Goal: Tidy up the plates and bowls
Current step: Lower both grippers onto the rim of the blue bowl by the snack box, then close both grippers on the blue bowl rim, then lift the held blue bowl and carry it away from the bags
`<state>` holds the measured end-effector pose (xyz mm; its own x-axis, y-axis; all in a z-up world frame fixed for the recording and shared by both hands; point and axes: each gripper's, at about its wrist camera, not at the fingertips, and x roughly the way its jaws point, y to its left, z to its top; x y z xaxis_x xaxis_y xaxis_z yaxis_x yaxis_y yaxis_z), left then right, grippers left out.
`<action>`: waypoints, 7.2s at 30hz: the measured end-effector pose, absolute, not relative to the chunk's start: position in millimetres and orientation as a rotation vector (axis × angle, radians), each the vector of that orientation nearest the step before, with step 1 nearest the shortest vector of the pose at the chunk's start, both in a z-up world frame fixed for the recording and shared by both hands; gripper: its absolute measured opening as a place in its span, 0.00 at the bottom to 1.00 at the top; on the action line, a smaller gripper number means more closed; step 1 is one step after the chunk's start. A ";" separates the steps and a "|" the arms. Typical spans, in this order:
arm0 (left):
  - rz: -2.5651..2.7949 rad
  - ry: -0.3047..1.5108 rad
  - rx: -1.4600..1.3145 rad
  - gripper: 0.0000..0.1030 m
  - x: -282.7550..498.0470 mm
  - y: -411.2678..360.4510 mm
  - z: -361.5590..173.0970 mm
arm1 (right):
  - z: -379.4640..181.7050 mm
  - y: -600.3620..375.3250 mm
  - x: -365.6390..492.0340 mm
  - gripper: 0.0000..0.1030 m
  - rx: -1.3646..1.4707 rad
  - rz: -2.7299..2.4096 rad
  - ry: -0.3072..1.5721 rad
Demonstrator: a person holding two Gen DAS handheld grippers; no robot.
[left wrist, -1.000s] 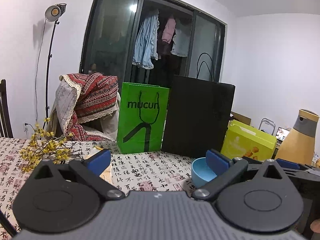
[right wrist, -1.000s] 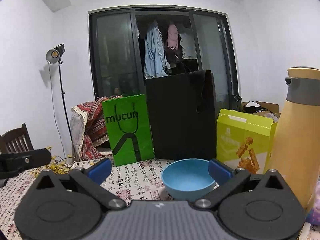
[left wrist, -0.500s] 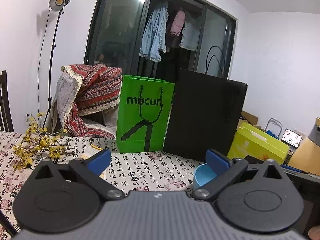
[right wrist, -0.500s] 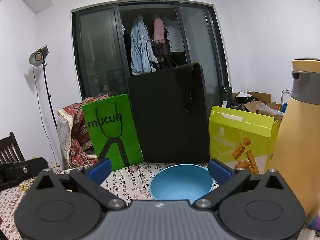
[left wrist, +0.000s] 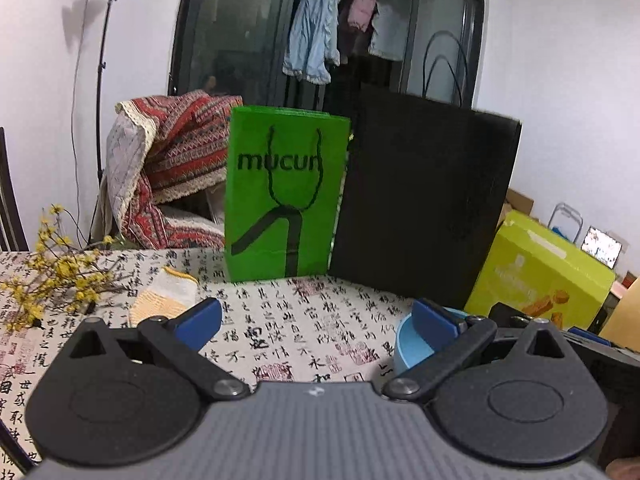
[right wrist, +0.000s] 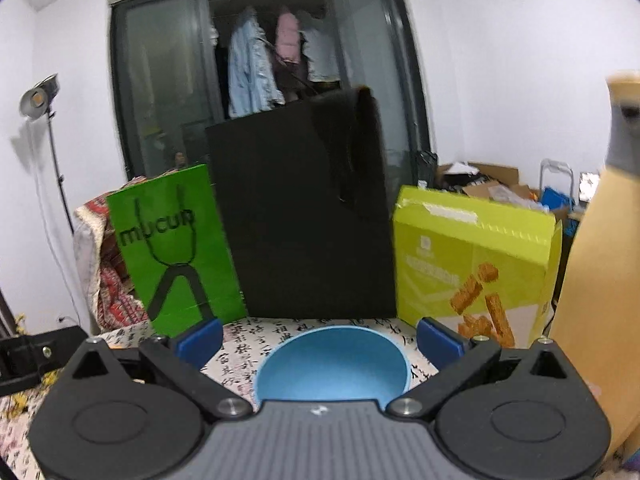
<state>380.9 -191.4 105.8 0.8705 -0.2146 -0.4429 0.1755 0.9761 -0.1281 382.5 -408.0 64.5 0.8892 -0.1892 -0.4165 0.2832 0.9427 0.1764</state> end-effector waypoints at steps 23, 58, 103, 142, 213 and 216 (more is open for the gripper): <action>-0.062 0.637 -0.133 1.00 469.5 -271.2 38.0 | -6.2 -491.0 422.7 0.99 0.443 -0.329 0.451; -0.190 0.651 -0.137 1.00 482.5 -289.4 -2.6 | -20.1 -490.1 434.4 0.85 0.433 -0.370 0.483; -0.259 0.659 -0.109 0.12 474.3 -298.2 -9.4 | -31.2 -473.9 453.6 0.11 0.369 -0.321 0.620; -0.245 0.647 -0.098 0.07 469.6 -301.9 -3.5 | -32.0 -474.5 452.9 0.08 0.397 -0.331 0.622; -0.199 0.507 -0.059 0.07 302.5 -206.4 96.7 | 57.1 -372.3 300.5 0.09 0.384 -0.189 0.481; -0.198 0.500 -0.057 0.07 295.0 -202.4 98.6 | 58.8 -368.4 294.0 0.09 0.381 -0.183 0.474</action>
